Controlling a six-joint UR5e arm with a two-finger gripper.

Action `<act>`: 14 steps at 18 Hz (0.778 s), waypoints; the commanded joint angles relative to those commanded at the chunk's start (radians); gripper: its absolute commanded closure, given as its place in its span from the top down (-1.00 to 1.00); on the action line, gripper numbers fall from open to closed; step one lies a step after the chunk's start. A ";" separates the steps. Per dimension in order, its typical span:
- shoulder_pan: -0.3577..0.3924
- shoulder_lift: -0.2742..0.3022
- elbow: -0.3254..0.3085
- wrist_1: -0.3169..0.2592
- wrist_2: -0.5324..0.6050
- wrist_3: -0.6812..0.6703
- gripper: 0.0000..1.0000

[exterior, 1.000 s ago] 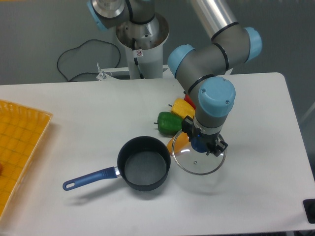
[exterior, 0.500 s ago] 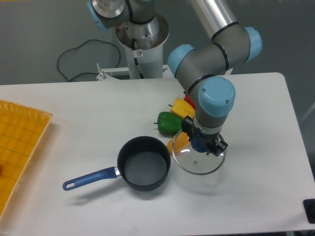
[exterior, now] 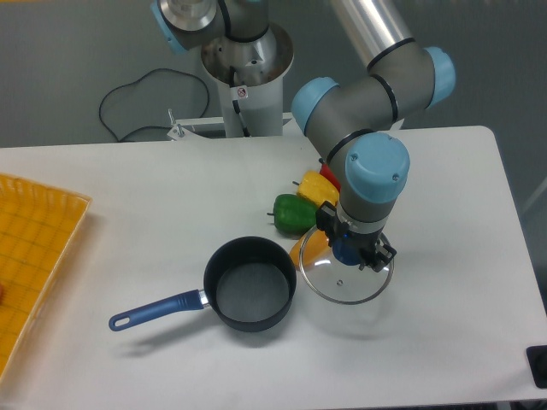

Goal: Place the lid on the table

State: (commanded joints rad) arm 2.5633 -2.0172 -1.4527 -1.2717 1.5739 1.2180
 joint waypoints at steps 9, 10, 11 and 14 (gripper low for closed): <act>0.038 -0.031 0.005 0.029 0.006 0.041 -0.05; 0.044 -0.037 0.005 0.035 0.006 0.047 -0.05; 0.051 -0.043 0.006 0.035 0.008 0.052 -0.05; 0.069 -0.060 0.006 0.057 0.009 0.081 -0.05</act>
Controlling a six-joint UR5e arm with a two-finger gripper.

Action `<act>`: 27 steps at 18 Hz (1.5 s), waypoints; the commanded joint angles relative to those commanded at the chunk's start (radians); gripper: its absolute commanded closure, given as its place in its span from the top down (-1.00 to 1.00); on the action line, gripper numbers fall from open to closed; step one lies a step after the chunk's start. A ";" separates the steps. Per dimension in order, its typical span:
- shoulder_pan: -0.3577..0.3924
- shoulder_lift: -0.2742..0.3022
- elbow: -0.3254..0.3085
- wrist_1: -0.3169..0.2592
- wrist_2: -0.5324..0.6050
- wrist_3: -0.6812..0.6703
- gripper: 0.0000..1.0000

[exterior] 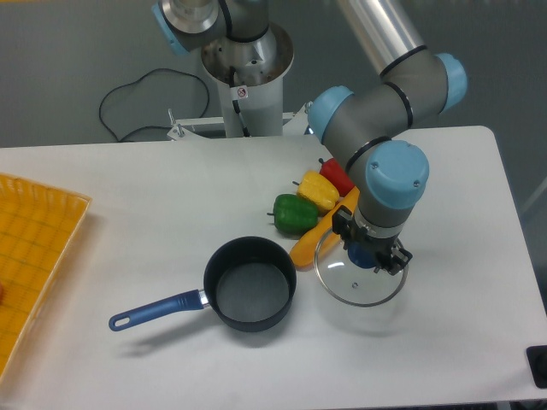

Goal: Place the lid on the table
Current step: 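Carry the glass lid away from the peppers and lower it toward the table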

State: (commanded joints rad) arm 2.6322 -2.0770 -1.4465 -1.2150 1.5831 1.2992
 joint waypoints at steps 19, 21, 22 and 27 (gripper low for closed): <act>0.029 -0.084 -0.003 0.103 0.002 0.032 -0.05; 0.029 -0.086 -0.003 0.103 0.002 0.032 -0.05; 0.029 -0.087 -0.003 0.103 0.002 0.032 -0.05; 0.026 -0.101 -0.006 0.129 0.003 0.031 -0.05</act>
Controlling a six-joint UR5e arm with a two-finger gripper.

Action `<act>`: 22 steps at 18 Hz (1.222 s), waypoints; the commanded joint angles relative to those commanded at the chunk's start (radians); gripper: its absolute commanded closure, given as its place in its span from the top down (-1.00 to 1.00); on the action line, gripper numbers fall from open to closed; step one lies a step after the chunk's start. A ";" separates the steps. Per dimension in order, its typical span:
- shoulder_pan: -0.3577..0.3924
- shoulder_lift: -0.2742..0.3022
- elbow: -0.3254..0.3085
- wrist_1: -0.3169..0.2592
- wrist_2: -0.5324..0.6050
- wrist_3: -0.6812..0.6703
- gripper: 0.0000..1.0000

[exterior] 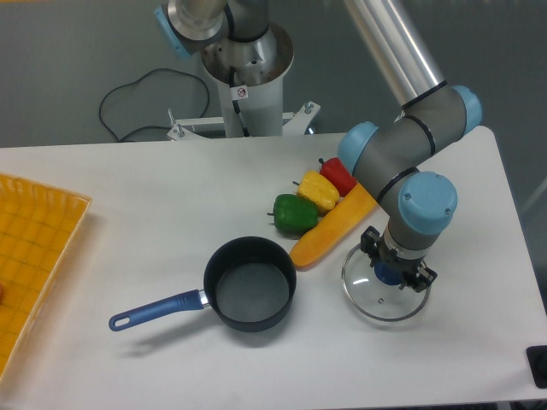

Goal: Place the lid on the table
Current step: 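Carry the glass lid away from the peppers and lower it toward the table, then set the glass lid flat on the table surface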

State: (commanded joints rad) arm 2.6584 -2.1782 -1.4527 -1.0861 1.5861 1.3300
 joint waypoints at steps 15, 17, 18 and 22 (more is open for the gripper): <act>-0.005 -0.014 -0.008 0.002 0.002 0.000 -0.05; -0.005 -0.014 -0.008 0.002 0.002 0.000 -0.05; -0.005 -0.014 -0.009 0.002 0.003 0.000 -0.04; -0.005 -0.017 -0.009 0.002 0.003 0.000 -0.04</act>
State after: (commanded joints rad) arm 2.6538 -2.1951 -1.4619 -1.0845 1.5892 1.3300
